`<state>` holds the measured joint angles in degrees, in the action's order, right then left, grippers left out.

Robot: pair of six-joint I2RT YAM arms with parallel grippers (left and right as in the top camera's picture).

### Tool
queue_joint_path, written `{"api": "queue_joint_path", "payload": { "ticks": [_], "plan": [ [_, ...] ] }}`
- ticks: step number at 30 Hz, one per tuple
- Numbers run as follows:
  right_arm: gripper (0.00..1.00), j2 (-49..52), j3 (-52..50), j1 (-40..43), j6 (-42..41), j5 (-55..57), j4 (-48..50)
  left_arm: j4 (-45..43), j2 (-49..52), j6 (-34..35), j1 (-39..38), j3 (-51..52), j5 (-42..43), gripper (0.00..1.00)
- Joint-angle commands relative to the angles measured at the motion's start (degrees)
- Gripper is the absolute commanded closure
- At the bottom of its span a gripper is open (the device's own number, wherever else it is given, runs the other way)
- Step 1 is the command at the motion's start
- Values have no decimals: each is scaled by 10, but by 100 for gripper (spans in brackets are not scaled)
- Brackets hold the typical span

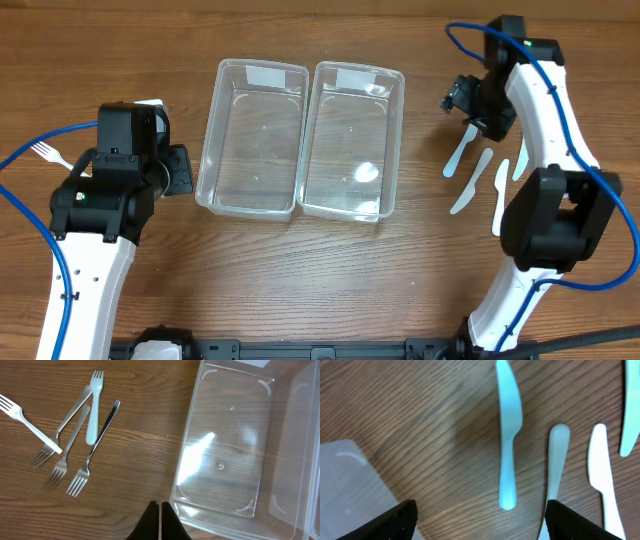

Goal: Pack container
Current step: 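Lower the right gripper onto a white plastic knife and grasp it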

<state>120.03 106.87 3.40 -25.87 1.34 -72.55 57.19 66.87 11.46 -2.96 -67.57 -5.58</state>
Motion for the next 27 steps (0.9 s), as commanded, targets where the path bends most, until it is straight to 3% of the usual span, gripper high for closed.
{"api": "queue_joint_path", "payload": {
  "ticks": [1, 27],
  "plan": [
    [16, 10, 2, 25, 41, -25, 7, -1, 0, -12, 2, -14, 7, 95],
    [11, 129, 0, 27, 84, -25, 26, 0, 0, -12, 2, -14, 12, 91]
  ]
}}
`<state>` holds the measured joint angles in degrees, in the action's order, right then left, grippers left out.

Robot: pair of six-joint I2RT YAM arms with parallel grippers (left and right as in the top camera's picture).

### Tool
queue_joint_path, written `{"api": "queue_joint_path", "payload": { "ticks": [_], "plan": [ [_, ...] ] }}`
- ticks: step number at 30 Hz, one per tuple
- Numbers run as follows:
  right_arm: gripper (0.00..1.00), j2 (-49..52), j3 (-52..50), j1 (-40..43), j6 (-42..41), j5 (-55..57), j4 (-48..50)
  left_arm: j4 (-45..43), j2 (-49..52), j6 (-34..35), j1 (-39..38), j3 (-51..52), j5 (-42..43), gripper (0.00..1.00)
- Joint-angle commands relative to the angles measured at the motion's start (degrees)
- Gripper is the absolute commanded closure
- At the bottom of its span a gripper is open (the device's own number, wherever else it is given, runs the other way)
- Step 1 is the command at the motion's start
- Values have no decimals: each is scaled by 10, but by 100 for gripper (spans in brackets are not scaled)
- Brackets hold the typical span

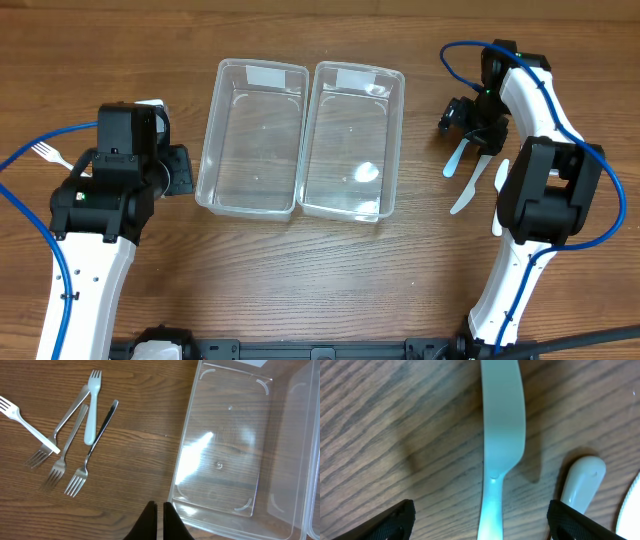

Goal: Pack container
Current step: 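Lower the right gripper onto a white plastic knife and grasp it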

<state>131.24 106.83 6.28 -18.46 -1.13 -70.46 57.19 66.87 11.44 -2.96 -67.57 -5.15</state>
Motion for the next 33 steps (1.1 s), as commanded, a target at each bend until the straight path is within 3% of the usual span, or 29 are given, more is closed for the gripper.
{"api": "queue_joint_path", "payload": {
  "ticks": [1, 17, 19, 21, 25, 29, 33],
  "plan": [
    [11, 17, -1, -2, 12, -1, 9, 0, 0, -12, 2, -14, 7, 89],
    [12, 17, -45, -2, 35, -1, 61, 0, 0, -11, 2, -14, 7, 62],
    [20, 17, -45, -2, 35, -1, 62, 0, 0, -11, 2, -14, 7, 58],
    [36, 17, -45, -2, 35, -1, 62, 0, 0, -11, 2, -14, 7, 52],
    [45, 17, -45, -2, 35, -1, 63, 0, 0, -11, 2, -14, 7, 50],
    [64, 17, -45, -2, 35, -1, 63, -1, 0, -11, 2, -14, 7, 49],
    [69, 17, -45, -2, 35, -1, 62, -1, 0, -11, 2, -14, 7, 49]
  ]
}}
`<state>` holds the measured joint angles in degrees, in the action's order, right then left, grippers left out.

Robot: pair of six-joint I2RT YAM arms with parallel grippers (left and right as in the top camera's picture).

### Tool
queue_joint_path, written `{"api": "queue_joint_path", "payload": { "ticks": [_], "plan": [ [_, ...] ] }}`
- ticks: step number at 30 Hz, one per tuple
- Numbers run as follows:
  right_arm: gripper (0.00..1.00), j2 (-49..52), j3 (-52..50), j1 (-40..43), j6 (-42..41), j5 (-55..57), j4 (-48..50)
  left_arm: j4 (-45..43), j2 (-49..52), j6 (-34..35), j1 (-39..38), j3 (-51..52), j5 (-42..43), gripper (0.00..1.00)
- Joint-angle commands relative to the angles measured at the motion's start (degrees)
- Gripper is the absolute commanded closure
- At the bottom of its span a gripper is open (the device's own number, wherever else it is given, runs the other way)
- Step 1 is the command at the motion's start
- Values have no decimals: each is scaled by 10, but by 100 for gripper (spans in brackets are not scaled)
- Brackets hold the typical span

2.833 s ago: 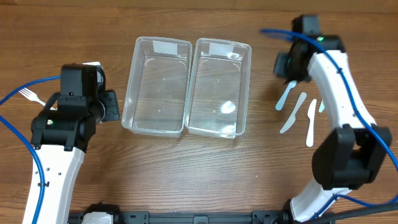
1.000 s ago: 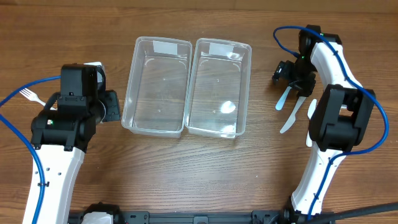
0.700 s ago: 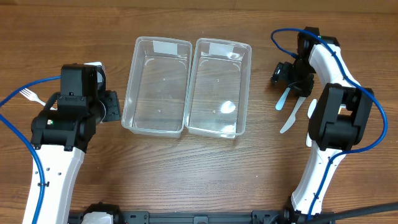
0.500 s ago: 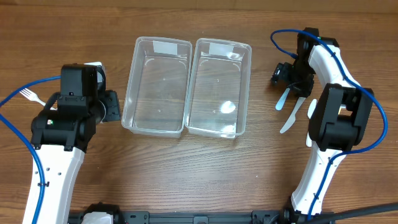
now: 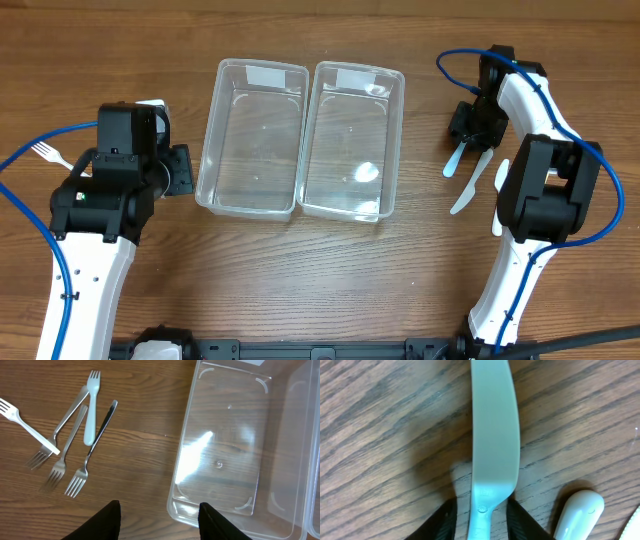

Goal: Pack container
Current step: 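Lower the right gripper onto a white plastic knife and grasp it, then carry the white knife into the right container and release it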

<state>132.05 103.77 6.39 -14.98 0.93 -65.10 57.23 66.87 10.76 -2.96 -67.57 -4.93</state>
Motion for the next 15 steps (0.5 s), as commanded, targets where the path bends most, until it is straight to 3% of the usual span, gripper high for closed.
{"api": "queue_joint_path", "payload": {
  "ticks": [1, 7, 15],
  "plan": [
    [71, 9, -15, -3, 0, -21, 8, -1, 0, -5, 2, -14, 5, 50],
    [90, 9, -15, -3, 0, -21, 8, -2, 0, -5, 2, -14, 5, 49],
    [96, 9, -14, -3, 1, -21, 5, -3, 0, -5, 2, -14, 5, 50]
  ]
}}
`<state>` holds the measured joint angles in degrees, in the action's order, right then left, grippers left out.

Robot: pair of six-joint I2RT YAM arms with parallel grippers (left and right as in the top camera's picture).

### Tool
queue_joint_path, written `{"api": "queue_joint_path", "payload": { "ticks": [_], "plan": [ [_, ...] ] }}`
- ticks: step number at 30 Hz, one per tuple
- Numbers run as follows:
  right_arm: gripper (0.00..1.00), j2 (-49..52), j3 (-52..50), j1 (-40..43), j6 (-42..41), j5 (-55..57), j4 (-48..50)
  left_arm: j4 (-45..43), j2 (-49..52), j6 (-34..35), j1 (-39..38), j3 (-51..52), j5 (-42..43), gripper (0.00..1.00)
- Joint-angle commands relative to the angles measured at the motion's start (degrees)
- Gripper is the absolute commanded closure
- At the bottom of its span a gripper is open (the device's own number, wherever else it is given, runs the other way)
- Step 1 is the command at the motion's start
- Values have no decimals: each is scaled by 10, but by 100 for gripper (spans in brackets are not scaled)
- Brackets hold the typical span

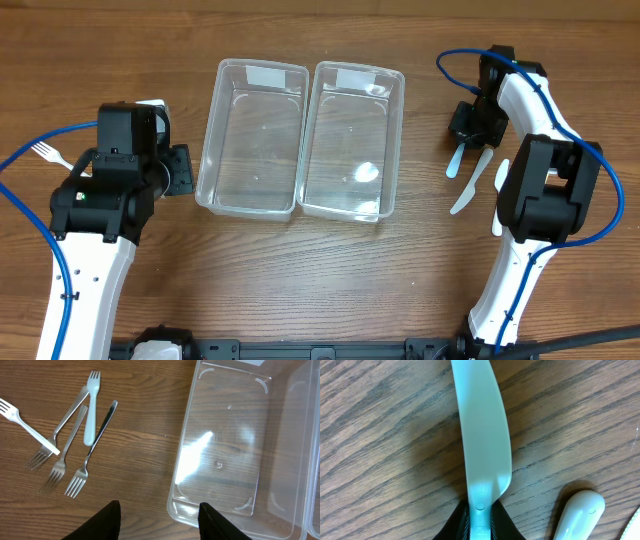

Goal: Pack container
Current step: 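Carry the white knife into the right container and release it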

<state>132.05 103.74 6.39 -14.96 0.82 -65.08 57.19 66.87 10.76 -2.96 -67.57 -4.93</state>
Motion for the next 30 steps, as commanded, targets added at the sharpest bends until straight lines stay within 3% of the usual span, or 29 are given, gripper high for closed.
{"api": "queue_joint_path", "payload": {
  "ticks": [1, 6, 12, 19, 26, 30],
  "plan": [
    [96, 9, -12, -3, 0, -20, 5, -2, 0, -5, 2, -14, 5, 50],
    [96, -6, 37, -3, 0, -3, -40, -4, 0, -5, 2, -14, 5, 50],
    [96, -105, 131, -18, 3, 3, -87, -5, 0, -5, 2, -14, 5, 50],
    [96, -229, 169, -132, 14, -14, -116, -5, 0, -5, 2, -14, 5, 50],
    [96, -196, 153, -267, -41, 1, -118, -2, 0, -5, 2, -14, 5, 50],
    [96, -144, 130, -298, -53, 1, -111, -3, 0, -5, 2, -14, 5, 50]
  ]
}}
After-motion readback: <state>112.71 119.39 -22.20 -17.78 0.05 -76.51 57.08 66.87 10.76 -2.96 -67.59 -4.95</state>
